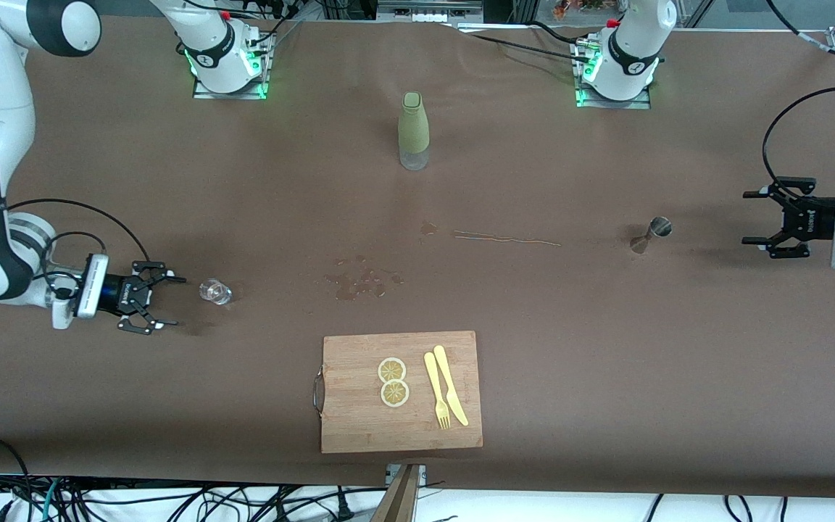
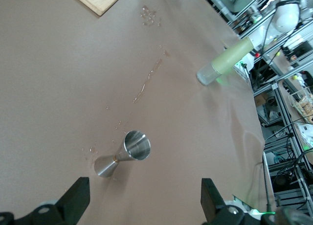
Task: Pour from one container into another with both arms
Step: 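Reach the right gripper to the glass cup while the left gripper approaches the jigger, then grasp the glass cup with the right gripper while the left gripper grasps the jigger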
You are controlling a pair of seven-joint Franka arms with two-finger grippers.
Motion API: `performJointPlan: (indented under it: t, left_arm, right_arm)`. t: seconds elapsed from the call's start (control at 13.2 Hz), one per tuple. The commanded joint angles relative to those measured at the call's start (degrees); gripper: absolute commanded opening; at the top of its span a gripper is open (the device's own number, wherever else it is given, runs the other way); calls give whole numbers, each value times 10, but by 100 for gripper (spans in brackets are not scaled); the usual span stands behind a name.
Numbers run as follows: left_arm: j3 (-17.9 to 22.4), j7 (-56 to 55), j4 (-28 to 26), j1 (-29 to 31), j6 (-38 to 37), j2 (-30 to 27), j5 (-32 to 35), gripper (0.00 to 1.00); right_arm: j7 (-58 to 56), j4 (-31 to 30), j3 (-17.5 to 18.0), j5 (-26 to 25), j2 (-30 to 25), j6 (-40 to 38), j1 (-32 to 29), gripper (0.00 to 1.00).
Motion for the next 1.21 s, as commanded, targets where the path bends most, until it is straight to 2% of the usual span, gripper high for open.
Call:
performJointPlan:
  t: [0.0,0.15,0.53,0.91,0.99,1.14]
  left_arm:
    - [1,111,-19,30,-1,58,-61,100]
    - [1,203,-34,52,3,96,-101,100]
    - [1,429,-60,60,20,158,-212,100]
    - [-9,542,-63,56,25,193,-251,100]
    - [-25,555,-62,58,25,200,-251,100]
    - [-36,564,-63,59,24,210,-251,100]
  right_arm:
    - [-39,14,4,25,31,-22,-5,100]
    - [-60,8,4,33,37,-31,-4,100]
    - [-84,-7,15,35,42,-31,-1,100]
    - [-84,-10,25,35,50,-31,3,100]
    - [-84,-10,26,36,51,-31,4,100]
    - [-91,-17,28,62,52,-32,8,100]
